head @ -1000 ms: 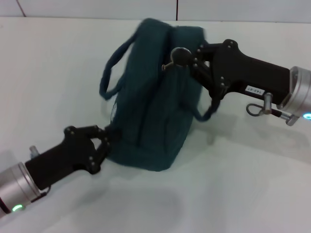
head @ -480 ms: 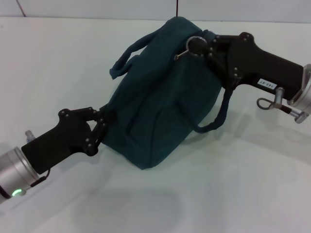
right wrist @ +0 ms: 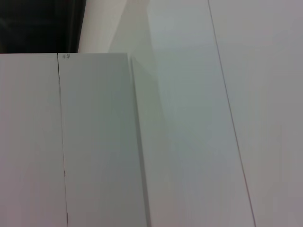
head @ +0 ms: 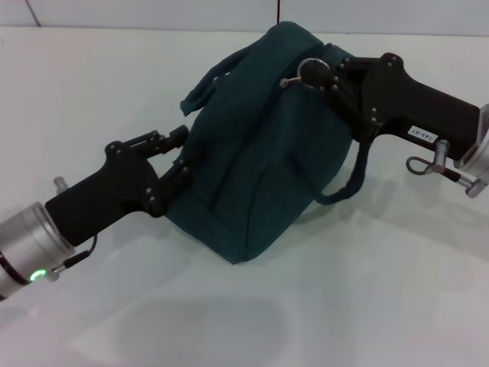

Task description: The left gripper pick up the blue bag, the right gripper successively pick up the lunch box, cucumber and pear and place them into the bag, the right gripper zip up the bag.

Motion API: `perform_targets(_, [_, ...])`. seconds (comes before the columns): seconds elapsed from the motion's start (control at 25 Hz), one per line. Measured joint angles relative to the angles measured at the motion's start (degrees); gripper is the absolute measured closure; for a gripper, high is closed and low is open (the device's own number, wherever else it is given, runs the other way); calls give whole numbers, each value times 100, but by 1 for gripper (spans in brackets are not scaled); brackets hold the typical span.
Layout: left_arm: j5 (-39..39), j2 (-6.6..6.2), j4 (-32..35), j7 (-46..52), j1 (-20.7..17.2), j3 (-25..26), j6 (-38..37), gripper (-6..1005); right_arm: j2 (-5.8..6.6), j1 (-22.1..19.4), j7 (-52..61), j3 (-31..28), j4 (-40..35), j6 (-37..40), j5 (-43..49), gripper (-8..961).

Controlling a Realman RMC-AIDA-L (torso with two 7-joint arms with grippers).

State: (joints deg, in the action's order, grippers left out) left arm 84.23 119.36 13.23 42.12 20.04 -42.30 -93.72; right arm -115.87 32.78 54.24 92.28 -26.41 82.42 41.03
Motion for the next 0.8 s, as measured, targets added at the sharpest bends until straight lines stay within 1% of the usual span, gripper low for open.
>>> perform_targets(0.28, [-35, 26, -100, 34, 223, -1, -13, 588, -15, -4, -2, 5, 49, 28, 2, 937])
perform_targets(0.56, [-117, 26, -155, 38, 259, 4, -217, 381, -26, -13, -2, 6, 66, 34, 2, 937])
perform_targets(0.8, [-118, 26, -130, 18, 262, 1, -244, 544, -24, -12, -2, 8, 111, 51, 1, 937])
